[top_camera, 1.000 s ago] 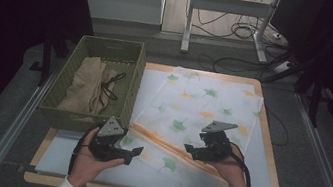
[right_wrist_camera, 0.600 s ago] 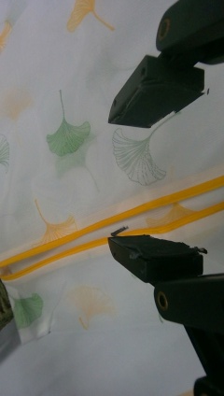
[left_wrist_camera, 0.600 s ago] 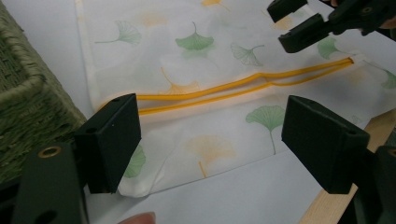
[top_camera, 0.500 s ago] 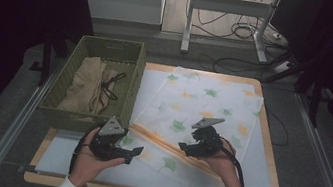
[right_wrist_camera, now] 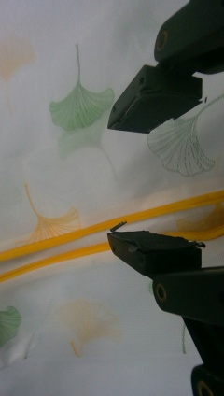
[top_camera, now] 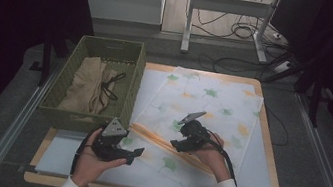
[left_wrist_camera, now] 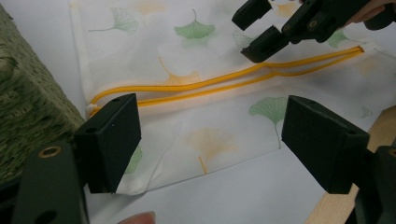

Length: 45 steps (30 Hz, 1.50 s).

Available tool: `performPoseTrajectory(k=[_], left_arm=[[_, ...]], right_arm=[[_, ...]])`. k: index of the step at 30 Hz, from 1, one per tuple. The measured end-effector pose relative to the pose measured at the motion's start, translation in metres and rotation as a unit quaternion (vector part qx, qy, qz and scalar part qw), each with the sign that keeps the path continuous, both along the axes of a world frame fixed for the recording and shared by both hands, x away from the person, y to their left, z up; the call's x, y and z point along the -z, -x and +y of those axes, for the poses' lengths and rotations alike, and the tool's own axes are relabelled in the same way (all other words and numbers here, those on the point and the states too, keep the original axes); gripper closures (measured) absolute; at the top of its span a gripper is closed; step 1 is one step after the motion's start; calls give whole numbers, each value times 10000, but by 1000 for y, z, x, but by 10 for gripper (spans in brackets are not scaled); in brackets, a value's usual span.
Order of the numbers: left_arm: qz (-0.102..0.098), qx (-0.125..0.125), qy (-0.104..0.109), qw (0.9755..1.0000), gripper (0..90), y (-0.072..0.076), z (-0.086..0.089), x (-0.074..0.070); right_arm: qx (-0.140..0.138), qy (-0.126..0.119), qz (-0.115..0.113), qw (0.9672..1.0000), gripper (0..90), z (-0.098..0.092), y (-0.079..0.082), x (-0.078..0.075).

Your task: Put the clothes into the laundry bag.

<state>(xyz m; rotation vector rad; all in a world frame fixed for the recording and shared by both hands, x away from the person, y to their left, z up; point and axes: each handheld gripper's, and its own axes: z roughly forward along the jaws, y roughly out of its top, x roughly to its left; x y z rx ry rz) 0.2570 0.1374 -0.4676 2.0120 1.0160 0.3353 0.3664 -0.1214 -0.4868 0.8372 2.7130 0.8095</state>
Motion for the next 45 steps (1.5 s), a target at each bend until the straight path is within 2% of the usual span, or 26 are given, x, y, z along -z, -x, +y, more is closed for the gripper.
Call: performPoseTrajectory(k=[8,15,19,23,28,33,39,45], left_arm=[[-1,-27,5,10000,197,-1,1,1],[-77,-107,-47,9999,190,0,2,0],[-74,-111,-28,9999,189,0,2,0],[-27,-100,-61,9999,187,-1,1,2],[-22,-93,-45,9999,184,0,1,0],[17,-99,-77,9999,183,-1,1,2],[17,-91,-82,9999,183,-1,1,2],[16,-81,-87,9999,182,-1,0,2]], right_arm=[[-7,319,12,9995,384,-1,1,10],[43,339,129,9993,394,-4,-2,16],[65,399,161,9991,394,-5,-3,20],[82,338,224,9991,415,-7,-5,23],[188,237,211,9993,492,-11,-7,23],[362,253,147,9989,628,-14,-9,22],[520,302,121,9981,727,-15,-10,22],[466,423,81,9980,813,-13,-9,20]])
